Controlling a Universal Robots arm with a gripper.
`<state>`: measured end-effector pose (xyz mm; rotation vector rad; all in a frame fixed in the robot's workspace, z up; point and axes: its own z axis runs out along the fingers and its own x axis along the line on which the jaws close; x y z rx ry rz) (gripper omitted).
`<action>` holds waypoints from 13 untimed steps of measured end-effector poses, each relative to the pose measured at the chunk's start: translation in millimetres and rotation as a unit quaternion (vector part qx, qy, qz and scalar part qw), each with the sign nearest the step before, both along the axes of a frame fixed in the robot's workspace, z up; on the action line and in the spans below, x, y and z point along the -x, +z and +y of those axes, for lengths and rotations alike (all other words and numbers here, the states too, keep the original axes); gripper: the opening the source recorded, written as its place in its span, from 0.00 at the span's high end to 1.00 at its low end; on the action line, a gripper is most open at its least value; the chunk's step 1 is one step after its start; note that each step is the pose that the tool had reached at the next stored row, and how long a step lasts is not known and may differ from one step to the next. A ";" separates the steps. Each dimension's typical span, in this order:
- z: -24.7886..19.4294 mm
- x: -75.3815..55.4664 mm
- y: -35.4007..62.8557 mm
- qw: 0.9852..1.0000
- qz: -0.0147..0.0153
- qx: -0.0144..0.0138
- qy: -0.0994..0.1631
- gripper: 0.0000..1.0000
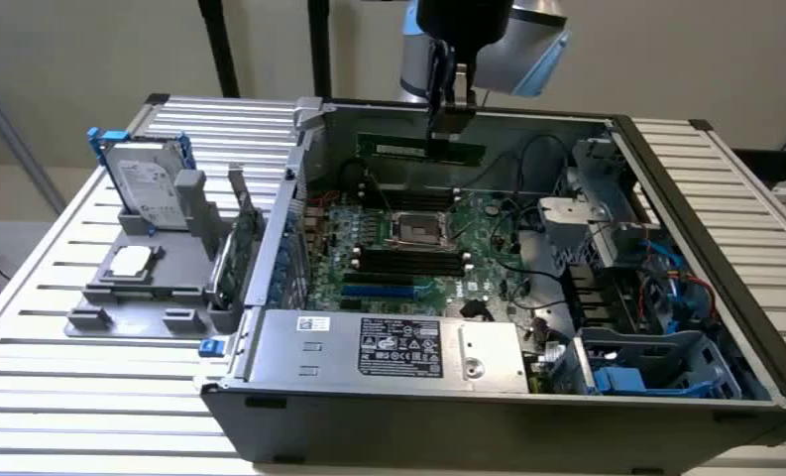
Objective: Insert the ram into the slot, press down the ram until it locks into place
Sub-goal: 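Insert the ram into the slot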
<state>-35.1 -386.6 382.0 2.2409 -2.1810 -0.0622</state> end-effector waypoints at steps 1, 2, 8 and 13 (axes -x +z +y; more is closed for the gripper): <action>0.0 0.0 0.2 1.000 0.000 -0.001 0.000 0.87; -0.1 0.0 0.4 1.000 0.000 -0.001 0.000 0.87; -0.1 0.0 0.8 1.000 0.000 -0.004 0.000 0.87; -0.2 0.0 -8.1 1.000 -0.001 -0.004 0.005 0.87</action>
